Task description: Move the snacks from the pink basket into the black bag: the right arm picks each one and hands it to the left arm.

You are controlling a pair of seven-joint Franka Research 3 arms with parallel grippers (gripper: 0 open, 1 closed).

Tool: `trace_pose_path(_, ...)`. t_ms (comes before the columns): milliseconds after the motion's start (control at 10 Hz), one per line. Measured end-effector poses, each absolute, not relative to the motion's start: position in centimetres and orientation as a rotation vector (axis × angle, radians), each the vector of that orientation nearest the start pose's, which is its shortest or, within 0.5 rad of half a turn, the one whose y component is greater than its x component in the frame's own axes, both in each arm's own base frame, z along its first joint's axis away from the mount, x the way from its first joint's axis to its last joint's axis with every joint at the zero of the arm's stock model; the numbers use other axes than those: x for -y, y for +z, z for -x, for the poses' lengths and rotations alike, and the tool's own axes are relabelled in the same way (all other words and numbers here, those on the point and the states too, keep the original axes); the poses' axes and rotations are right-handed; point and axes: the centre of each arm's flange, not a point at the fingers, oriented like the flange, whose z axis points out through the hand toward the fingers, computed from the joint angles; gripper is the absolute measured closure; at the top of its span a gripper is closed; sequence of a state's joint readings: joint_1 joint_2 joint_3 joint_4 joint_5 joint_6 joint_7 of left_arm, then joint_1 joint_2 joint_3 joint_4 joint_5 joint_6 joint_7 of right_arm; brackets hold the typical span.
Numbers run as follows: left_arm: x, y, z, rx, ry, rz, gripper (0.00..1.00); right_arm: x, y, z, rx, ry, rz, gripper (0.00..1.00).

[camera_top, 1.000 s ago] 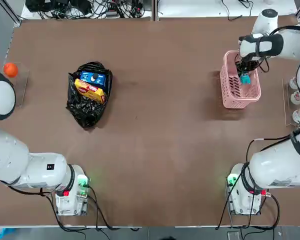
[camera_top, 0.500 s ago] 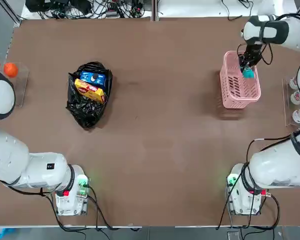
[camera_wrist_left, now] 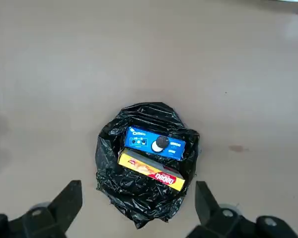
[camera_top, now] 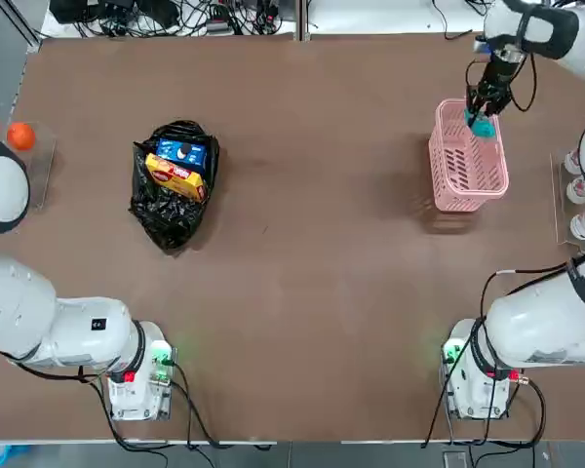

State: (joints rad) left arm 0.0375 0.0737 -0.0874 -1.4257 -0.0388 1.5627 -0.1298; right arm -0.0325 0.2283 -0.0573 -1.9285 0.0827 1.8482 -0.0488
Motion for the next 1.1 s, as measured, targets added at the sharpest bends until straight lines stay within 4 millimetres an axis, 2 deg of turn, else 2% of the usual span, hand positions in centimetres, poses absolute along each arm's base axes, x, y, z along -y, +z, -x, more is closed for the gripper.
trace_pose_path(200,3.1,65.1,-57.6,0.125,-0.095,3.189,0.00,3.6,36.0,-56.8,-0.173,0.503,2.940,0.65)
trace_pose_path(400,3.1,65.1,-57.6,0.124,-0.093,3.189,0.00,2.4,37.7,-57.0,-0.312,0.553,2.854,0.65)
trace_pose_path(800,3.2,65.1,-57.6,0.135,-0.087,3.216,0.00,-3.8,38.6,-57.4,-0.637,0.623,2.684,0.65)
trace_pose_path(1000,1.4,65.0,-57.7,0.211,-0.077,3.259,0.00,-6.8,40.0,-57.7,-0.835,0.671,2.587,0.65)
trace_pose_path(1100,1.4,64.6,-57.7,0.280,-0.055,3.271,0.00,-8.5,40.9,-57.9,-0.903,0.691,2.542,0.65)
